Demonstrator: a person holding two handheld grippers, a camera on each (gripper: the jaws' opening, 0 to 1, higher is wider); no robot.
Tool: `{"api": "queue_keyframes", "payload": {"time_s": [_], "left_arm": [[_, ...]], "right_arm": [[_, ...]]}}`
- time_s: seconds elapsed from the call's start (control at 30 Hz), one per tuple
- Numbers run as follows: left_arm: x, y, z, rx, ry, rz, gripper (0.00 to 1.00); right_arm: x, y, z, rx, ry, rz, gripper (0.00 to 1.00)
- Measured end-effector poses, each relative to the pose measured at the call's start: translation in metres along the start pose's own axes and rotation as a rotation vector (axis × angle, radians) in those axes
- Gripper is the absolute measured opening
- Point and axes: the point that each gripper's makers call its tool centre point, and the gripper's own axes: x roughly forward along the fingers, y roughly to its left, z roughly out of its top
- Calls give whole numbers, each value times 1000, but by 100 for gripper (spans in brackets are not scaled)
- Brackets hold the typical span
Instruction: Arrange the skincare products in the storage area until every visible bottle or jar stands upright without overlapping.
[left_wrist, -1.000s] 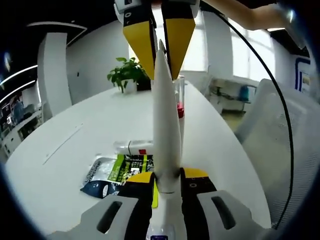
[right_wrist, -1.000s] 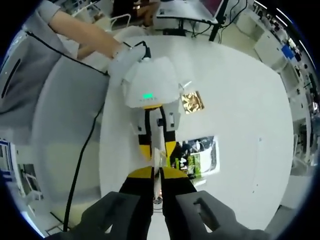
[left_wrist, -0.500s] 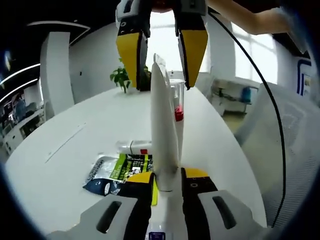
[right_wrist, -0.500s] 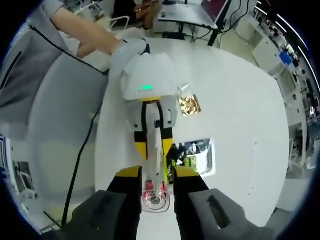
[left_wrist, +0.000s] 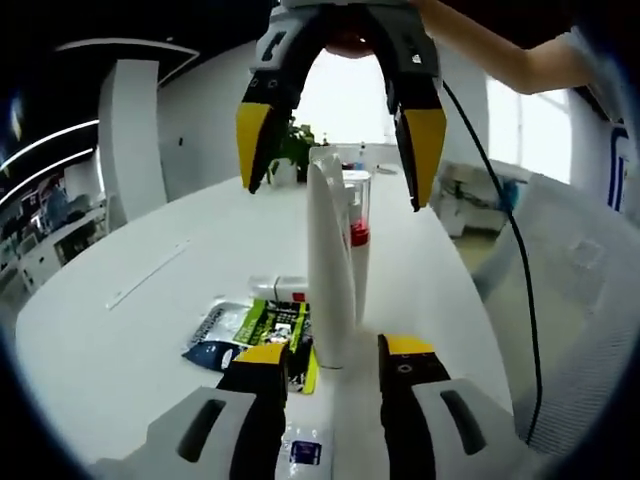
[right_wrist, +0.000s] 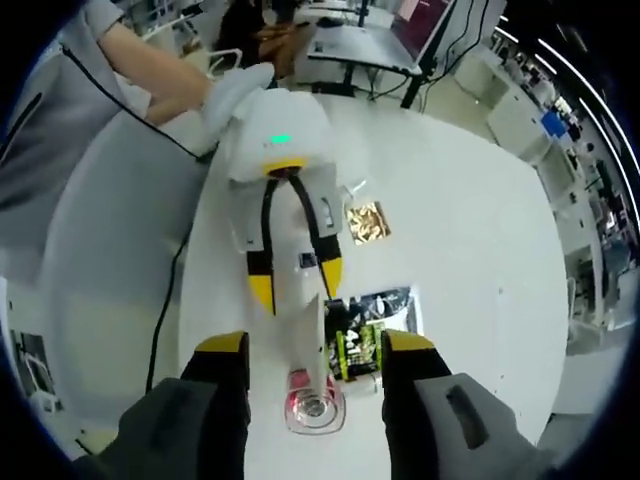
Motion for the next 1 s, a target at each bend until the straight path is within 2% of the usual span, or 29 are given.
{"api": "queue_keyframes", "payload": {"time_s": [0.23, 0.4, 0.63, 0.77, 0.83, 0.87, 1.0], "left_arm": [[-17, 4, 0, -56, 3, 63, 55], [-29, 18, -3, -81, 6, 152, 74], [-43, 18, -3, -123, -1, 206, 81], [-52, 16, -2, -145, -3, 236, 87], [-54, 21, -2, -143, -10, 251, 90], [-57, 22, 1, -120, -34, 261, 91], [-66, 20, 2, -129, -32, 277, 94]], "right_arm": [[-1, -3, -6, 40, -49, -71, 73], [-4, 1, -11, 66, -87, -111, 85], [-10, 4, -19, 135, -132, -179, 98], [-13, 6, -26, 169, -150, -219, 99], [-15, 7, -27, 184, -167, -236, 99], [-16, 7, -29, 202, -179, -249, 99], [-17, 12, -33, 225, -203, -266, 99]]}}
